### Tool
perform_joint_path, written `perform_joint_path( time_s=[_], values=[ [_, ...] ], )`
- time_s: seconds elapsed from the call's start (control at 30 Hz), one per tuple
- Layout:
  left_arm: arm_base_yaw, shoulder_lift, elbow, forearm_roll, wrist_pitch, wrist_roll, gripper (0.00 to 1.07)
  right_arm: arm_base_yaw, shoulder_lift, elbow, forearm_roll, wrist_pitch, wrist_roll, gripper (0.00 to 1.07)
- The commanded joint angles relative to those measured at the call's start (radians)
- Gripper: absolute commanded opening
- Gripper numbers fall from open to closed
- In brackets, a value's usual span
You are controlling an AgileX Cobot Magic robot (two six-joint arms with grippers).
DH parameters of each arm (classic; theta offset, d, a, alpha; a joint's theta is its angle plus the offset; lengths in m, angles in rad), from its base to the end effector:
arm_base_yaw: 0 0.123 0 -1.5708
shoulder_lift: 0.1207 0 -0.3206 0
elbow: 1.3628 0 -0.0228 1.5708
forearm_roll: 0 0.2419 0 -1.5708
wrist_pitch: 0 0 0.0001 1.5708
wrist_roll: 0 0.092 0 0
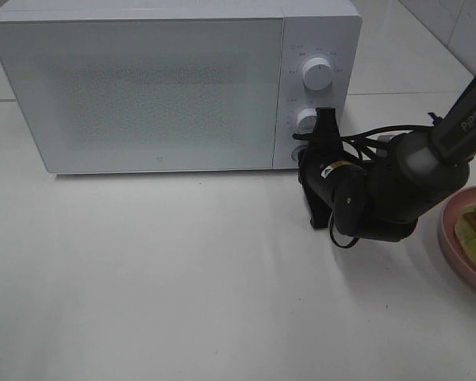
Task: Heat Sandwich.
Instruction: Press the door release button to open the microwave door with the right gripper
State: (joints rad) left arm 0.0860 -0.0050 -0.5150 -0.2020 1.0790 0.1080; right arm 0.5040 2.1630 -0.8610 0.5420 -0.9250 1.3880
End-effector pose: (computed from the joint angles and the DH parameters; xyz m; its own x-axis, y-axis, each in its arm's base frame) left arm -0.0503 -0.0207 0.2762 -0.4442 -0.0268 -0.8955 0.0783 0.9946 -0.0686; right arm 0.3630 0.1569 0.1167 -0.0504 0.9987 0.0081 0.3256 0.0088 0.9455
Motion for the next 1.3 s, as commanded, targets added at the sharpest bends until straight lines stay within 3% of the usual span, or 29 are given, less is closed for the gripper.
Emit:
perform_joint_path(
  time_s=[0.03,0.6,1.1,1.3],
  values=[
    [-0.005,-0.017,0.001,-0.001,-0.004,-0.001,0.98,-0.012,-0.009,-0.025,-0.018,-0.138,0.001,0.0],
    [-0.005,-0.017,0.001,-0.001,-0.004,-0.001,0.98,-0.052,0.021,-0.161,-0.018,-0.189,-0.018,0.0],
    [-0.005,-0.017,0.001,-0.001,-0.004,-0.001,0.98,-0.052,0.012,-0.159,-0.058,-0.102,-0.007,0.01],
    [-0.005,-0.017,0.001,-0.001,-0.004,-0.001,0.98,-0.044,-0.024,-0.107,-0.05,-0.016,-0.004,0.02]
  ],
)
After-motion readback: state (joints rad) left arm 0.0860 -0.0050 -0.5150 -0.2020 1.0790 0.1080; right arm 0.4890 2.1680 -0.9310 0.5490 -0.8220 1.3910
